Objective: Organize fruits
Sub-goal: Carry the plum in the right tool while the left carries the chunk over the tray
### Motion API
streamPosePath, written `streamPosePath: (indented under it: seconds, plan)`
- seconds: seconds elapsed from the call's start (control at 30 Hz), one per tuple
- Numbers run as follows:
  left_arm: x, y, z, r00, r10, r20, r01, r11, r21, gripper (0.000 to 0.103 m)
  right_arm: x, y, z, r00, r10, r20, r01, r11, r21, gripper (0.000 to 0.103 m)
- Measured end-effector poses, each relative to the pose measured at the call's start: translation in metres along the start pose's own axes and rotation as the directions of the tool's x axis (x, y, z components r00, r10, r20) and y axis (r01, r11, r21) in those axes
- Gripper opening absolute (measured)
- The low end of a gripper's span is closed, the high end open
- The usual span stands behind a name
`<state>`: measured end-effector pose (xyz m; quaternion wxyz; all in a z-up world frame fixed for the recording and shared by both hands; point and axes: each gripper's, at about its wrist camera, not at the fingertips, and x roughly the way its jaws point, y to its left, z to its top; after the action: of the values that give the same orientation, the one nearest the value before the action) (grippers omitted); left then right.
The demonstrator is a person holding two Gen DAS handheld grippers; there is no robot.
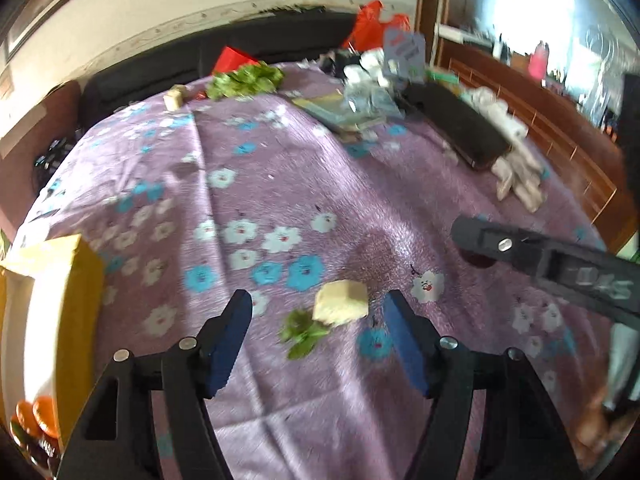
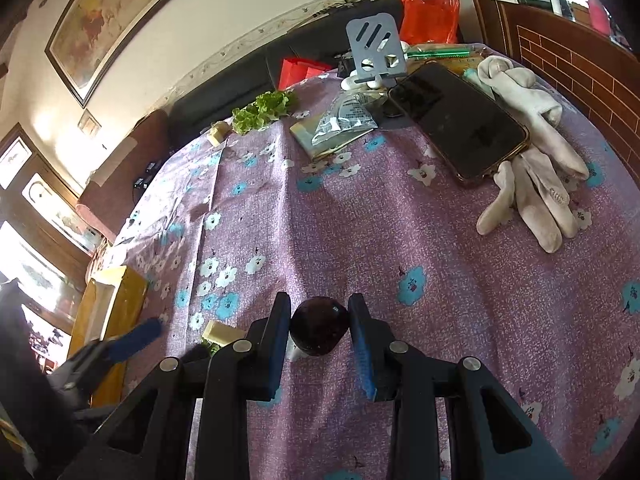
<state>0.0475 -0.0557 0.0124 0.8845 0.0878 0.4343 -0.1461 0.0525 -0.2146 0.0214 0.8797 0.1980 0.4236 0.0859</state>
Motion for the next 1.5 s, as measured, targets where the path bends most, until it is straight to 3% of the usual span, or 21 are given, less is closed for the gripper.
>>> streamPosePath:
  seconds: [0.03,0.07,0.13,0.2,0.33,0.57,0.73,0.83,1.0,1.1,1.27,1.5]
  plan:
    - [0.007,-0.002,0.000,1.000,0.022,-0.021,-0.021,1.000,0.008,0.064,0.000,0.000,0.001,1.000,0.001,0.000,-0.001,1.000,0.000,0.033]
    - [0.013,-0.002,0.000,0.999,0.020,-0.045,-0.020,1.000,0.006,0.042,0.000,-0.001,0.001,1.000,0.001,0.001,-0.001,1.000,0.000,0.033]
    - [0.012,0.002,-0.001,0.999,0.010,-0.031,-0.010,1.000,-0.011,0.029,0.002,-0.001,0.002,1.000,-0.003,-0.004,0.003,1.000,-0.002,0.033]
    - [0.008,0.008,-0.003,0.999,-0.038,-0.036,0.036,0.998,-0.045,0.029,0.005,-0.001,0.001,1.000,-0.003,-0.014,0.003,1.000,0.000,0.033]
    - [-0.013,0.020,-0.011,0.999,-0.041,-0.010,0.040,0.996,-0.082,0.029,0.008,0.003,-0.001,1.000,-0.013,-0.016,0.013,1.000,-0.020,0.033]
    - [-0.097,0.067,-0.040,0.995,-0.066,0.079,0.081,0.975,-0.209,0.029,0.003,0.025,-0.008,1.000,-0.001,0.015,0.003,0.994,-0.105,0.033]
    - [-0.156,0.126,-0.080,0.990,0.027,0.141,0.020,0.946,-0.324,0.029,-0.004,0.048,-0.016,0.999,0.045,0.023,-0.041,0.986,-0.161,0.033]
    - [-0.179,0.166,-0.104,0.985,0.086,0.149,-0.017,0.912,-0.411,0.029,-0.007,0.069,-0.022,0.996,0.083,0.015,-0.079,0.979,-0.190,0.033]
    - [-0.189,0.212,-0.135,0.978,0.159,0.135,-0.070,0.861,-0.504,0.029,-0.009,0.106,-0.032,0.966,0.250,-0.065,-0.257,0.956,-0.138,0.033]
    - [-0.188,0.230,-0.149,0.980,0.155,0.123,-0.064,0.835,-0.546,0.029,-0.004,0.140,-0.038,0.945,0.306,-0.113,-0.320,0.937,-0.142,0.034]
    - [-0.184,0.257,-0.164,0.980,0.173,0.100,-0.083,0.805,-0.588,0.030,0.006,0.206,-0.056,0.927,0.323,-0.192,-0.362,0.905,-0.224,0.034]
    - [-0.164,0.278,-0.152,0.978,0.200,0.058,-0.133,0.815,-0.564,0.030,0.037,0.290,-0.083,0.927,0.274,-0.257,-0.354,0.866,-0.353,0.034]
